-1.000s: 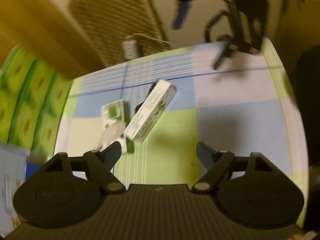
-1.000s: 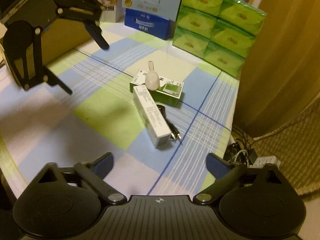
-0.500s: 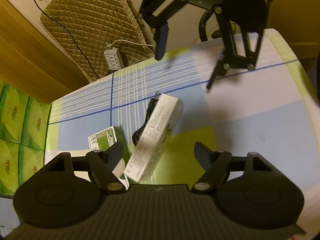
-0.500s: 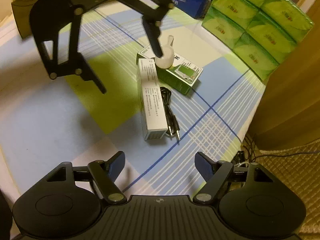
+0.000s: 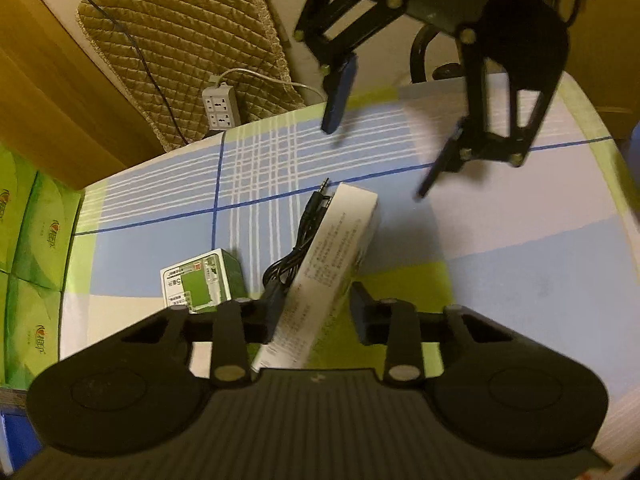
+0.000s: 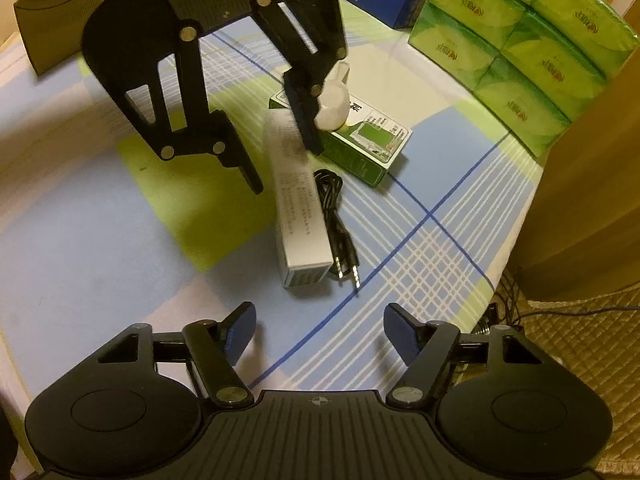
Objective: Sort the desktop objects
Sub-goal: 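Close left gripper on long white medicine box while right tool approaches black cable, then close right gripper on black cable while left tool lifts white box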
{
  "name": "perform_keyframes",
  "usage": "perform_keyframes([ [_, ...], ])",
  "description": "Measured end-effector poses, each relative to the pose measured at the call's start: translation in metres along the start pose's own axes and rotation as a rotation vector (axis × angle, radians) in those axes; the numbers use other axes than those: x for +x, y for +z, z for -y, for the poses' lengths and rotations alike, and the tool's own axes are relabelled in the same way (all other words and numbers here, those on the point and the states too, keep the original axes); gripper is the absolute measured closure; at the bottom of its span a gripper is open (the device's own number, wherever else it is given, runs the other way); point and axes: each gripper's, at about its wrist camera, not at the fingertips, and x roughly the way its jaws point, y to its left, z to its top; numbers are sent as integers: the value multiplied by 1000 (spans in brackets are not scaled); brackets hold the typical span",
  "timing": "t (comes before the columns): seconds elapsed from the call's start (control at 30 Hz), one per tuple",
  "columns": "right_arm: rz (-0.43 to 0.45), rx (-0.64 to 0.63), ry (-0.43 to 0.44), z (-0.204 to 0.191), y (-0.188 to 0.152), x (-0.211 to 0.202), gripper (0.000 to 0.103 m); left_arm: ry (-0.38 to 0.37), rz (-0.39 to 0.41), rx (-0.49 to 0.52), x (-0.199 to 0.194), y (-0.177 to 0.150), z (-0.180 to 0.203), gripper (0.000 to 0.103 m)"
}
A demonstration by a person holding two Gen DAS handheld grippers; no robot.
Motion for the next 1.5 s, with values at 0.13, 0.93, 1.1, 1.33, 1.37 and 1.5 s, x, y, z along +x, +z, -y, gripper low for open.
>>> perform_keyframes([
  [0.13, 4, 3, 1, 3, 5, 1, 36, -2, -2, 15, -2, -1, 6, 78],
  [0.93, 40, 54, 36, 7, 45, 25, 52, -43, -183, -346, -42, -62, 41, 82],
  [1.1, 21, 129, 63, 23, 53, 44, 74, -18, -193, -492, -49, -82, 50, 82],
  [1.33, -22, 249, 60, 10, 49, 37, 94, 35, -184, -720, -64, -97, 68, 82],
  [1.37, -26, 276, 72, 5, 48, 34, 94, 49, -177, -754, -66, -99, 72, 82],
  [1.5, -37, 408, 90, -18, 44, 21, 94, 93, -157, -835, -78, -105, 95, 82],
])
